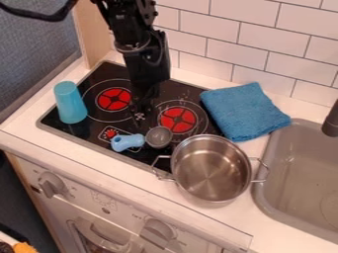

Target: Moved the blue cloth on the top left side of the burner

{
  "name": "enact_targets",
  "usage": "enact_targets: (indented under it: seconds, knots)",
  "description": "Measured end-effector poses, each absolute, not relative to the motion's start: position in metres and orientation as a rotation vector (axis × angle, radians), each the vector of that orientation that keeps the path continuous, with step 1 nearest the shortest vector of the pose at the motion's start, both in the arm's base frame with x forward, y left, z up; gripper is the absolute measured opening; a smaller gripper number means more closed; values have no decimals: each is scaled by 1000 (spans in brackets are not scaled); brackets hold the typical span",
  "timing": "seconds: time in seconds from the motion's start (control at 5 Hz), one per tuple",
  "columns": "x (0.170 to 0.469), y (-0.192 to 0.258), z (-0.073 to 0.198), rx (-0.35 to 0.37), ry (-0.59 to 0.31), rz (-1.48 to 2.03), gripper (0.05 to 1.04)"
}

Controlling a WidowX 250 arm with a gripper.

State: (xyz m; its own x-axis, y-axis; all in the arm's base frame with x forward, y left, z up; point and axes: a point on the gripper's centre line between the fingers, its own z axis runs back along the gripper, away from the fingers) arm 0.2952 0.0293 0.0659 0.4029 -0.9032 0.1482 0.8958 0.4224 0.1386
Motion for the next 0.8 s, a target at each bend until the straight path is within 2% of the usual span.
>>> enact_targets:
  seconds: [0.2, 0.6, 0.8]
  knots:
    - [293, 28, 58, 13, -185, -1131, 1000]
    - [329, -13, 51, -30, -159, -1252, 1000]
    - [349, -39, 54, -30, -157, -1343, 1000]
